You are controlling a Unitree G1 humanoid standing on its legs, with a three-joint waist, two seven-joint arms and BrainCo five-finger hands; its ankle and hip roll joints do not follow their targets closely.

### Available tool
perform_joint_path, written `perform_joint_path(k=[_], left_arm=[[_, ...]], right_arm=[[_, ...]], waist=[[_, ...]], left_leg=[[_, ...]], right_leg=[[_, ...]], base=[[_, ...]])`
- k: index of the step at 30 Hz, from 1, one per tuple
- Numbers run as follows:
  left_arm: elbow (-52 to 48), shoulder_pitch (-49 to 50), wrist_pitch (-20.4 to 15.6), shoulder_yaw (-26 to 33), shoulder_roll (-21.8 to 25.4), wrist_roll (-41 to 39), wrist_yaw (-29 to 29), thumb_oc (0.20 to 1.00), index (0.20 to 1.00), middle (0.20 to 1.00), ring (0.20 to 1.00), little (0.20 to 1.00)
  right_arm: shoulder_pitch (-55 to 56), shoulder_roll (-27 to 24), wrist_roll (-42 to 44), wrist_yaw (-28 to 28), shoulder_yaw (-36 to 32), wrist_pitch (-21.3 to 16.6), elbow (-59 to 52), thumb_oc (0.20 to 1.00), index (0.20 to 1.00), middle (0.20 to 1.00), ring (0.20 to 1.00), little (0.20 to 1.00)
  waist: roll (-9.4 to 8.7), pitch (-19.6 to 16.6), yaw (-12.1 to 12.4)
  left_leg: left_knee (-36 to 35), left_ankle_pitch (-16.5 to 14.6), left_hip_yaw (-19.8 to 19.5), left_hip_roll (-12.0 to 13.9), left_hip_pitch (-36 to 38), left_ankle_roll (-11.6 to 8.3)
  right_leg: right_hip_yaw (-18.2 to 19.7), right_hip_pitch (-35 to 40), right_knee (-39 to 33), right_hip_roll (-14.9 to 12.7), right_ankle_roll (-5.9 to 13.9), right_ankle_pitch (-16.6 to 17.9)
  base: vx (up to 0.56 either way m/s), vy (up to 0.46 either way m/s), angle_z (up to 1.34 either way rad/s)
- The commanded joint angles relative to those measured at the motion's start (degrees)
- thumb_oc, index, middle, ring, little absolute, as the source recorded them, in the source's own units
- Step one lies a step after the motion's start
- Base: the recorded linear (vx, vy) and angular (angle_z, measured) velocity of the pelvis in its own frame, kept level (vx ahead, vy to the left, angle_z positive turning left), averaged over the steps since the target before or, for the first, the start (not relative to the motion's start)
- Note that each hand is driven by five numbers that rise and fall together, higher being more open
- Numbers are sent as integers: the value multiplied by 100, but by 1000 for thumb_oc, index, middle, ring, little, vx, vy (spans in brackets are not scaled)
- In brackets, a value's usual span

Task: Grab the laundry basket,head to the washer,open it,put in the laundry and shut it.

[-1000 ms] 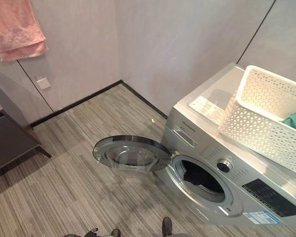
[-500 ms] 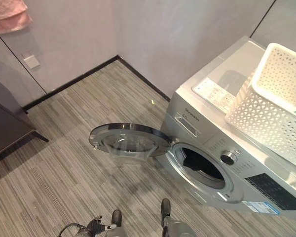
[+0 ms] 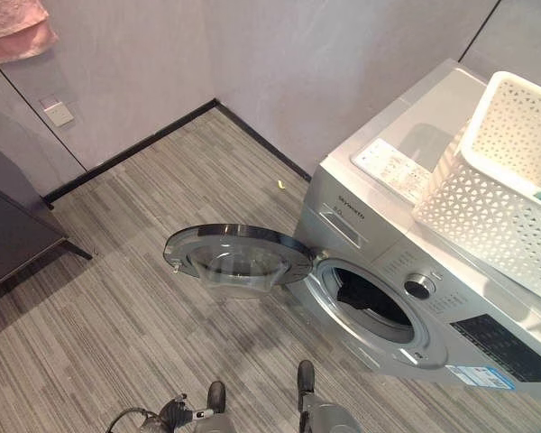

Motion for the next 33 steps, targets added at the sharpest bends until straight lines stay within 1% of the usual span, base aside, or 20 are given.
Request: perform_joint_path(k=[1, 2, 3, 7, 9, 10, 13, 16, 17, 18, 19, 20, 23, 26, 31, 33], left_arm=[[182, -93, -140, -189, 35, 49, 96, 1000, 1000, 1000, 1000, 1000], [182, -94, -141, -191, 36, 50, 97, 1000, 1000, 1000, 1000, 1000], [212, -79, -157, -187, 16, 121, 131, 1000, 1000, 1000, 1000, 1000], [308, -11, -150, -167, -5, 230, 175, 1000, 1000, 1000, 1000, 1000], [396, 17, -129, -157, -18, 319, 222, 1000, 1000, 1000, 1000, 1000], [409, 34, -116, -153, -30, 353, 223, 1000, 1000, 1000, 1000, 1000], [447, 92, -78, -127, -71, 455, 237, 1000, 1000, 1000, 1000, 1000], [457, 118, -49, -152, -67, 586, 315, 1000, 1000, 1000, 1000, 1000], [472, 111, -41, -162, -64, 604, 325, 1000, 1000, 1000, 1000, 1000], [473, 109, -41, -166, -57, 605, 326, 1000, 1000, 1000, 1000, 1000], [473, 106, -20, -184, -49, 676, 384, 1000, 1000, 1000, 1000, 1000], [478, 100, -17, -198, -43, 676, 390, 1000, 1000, 1000, 1000, 1000], [467, 89, 8, -212, -43, 708, 433, 1000, 1000, 1000, 1000, 1000], [487, 77, 9, -186, -42, 757, 483, 1000, 1000, 1000, 1000, 1000], [570, 73, 7, -194, -75, 759, 527, 1000, 1000, 1000, 1000, 1000], [568, 54, 1, -195, -111, 772, 557, 1000, 1000, 1000, 1000, 1000]], right_arm=[[-402, 23, 399, -861, 53, -299, -393, 200, 200, 200, 200, 200], [-389, 22, 398, -863, 41, -297, -399, 200, 200, 200, 200, 200], [-454, -44, 485, -1147, -146, -363, -602, 200, 200, 200, 200, 200], [-508, -161, 640, -1605, -543, -459, -1182, 200, 200, 200, 200, 200], [-388, -224, 733, -1896, -911, -483, -1603, 200, 200, 200, 200, 200], [-355, -238, 721, -1949, -1010, -494, -1786, 200, 200, 200, 200, 200], [-71, -243, 643, -2323, -1581, -515, -2365, 200, 200, 200, 200, 200], [131, -231, 427, -2863, -2141, -507, -2764, 200, 200, 200, 200, 200], [114, -217, 386, -2998, -2223, -503, -2783, 200, 200, 200, 200, 200], [154, -213, 379, -3004, -2262, -497, -2801, 200, 200, 200, 200, 200], [170, -220, 256, -3278, -2463, -469, -2980, 200, 200, 200, 200, 200], [190, -224, 273, -3340, -2559, -463, -3002, 200, 200, 200, 200, 200], [206, -234, 21, -3639, -2732, -396, -3163, 200, 200, 200, 200, 200], [314, -307, -238, -3760, -2851, -340, -3349, 200, 200, 200, 200, 200], [211, -285, -243, -3868, -2836, -345, -3348, 200, 200, 200, 200, 200], [231, -222, -290, -3974, -2923, -389, -3562, 200, 200, 200, 200, 200]], waist=[[-302, -200, 7], [-303, -196, 9], [-334, -303, -8], [-390, -493, -34], [-417, -589, -43], [-422, -633, -47], [-428, -754, -45], [-432, -845, 4], [-435, -874, 22], [-443, -870, 25], [-437, -929, 40], [-442, -945, 48], [-428, -987, 71], [-421, -1021, 71], [-432, -1044, 82], [-425, -1053, 68]], left_leg=[[339, -437, -65, 201, 212, -20], [339, -439, -66, 202, 217, -20], [346, -485, -59, 192, 284, -12], [345, -567, -59, 172, 451, 23], [331, -609, -61, 174, 546, 39], [321, -620, -60, 171, 577, 46], [322, -674, -75, 152, 651, 76], [338, -703, -102, 124, 696, 103], [339, -706, -109, 116, 702, 110], [340, -707, -112, 115, 705, 111], [352, -724, -143, 88, 715, 131], [360, -729, -152, 78, 716, 137], [392, -748, -191, 44, 724, 164], [415, -766, -209, 6, 733, 184], [458, -792, -206, -33, 746, 212], [485, -822, -204, -64, 752, 239]], right_leg=[[-124, -209, 624, -434, 310, -590], [-125, -203, 622, -433, 311, -590], [-132, -129, 602, -443, 327, -584], [-146, 32, 605, -447, 341, -603], [-161, 118, 637, -443, 337, -646], [-173, 152, 649, -441, 336, -665], [-205, 256, 695, -440, 330, -719], [-248, 349, 708, -433, 326, -747], [-258, 372, 706, -435, 328, -752], [-260, 378, 703, -436, 329, -752], [-279, 428, 707, -442, 325, -764], [-288, 445, 709, -445, 326, -768], [-313, 477, 735, -460, 327, -778], [-322, 496, 753, -471, 331, -782], [-304, 520, 773, -493, 343, -775], [-275, 510, 807, -503, 356, -774]], base=[[0, 0, 0], [43, 34, 0], [53, 23, 0], [41, 36, -1], [38, 43, -1], [36, 44, 0], [31, 44, 3], [14, 50, 6], [-5, 33, 4], [-10, 48, 5], [-6, 42, 7], [-5, 56, 13], [-21, 48, 11], [-3, 29, 0], [-9, 28, 0], [-16, 45, -1]])
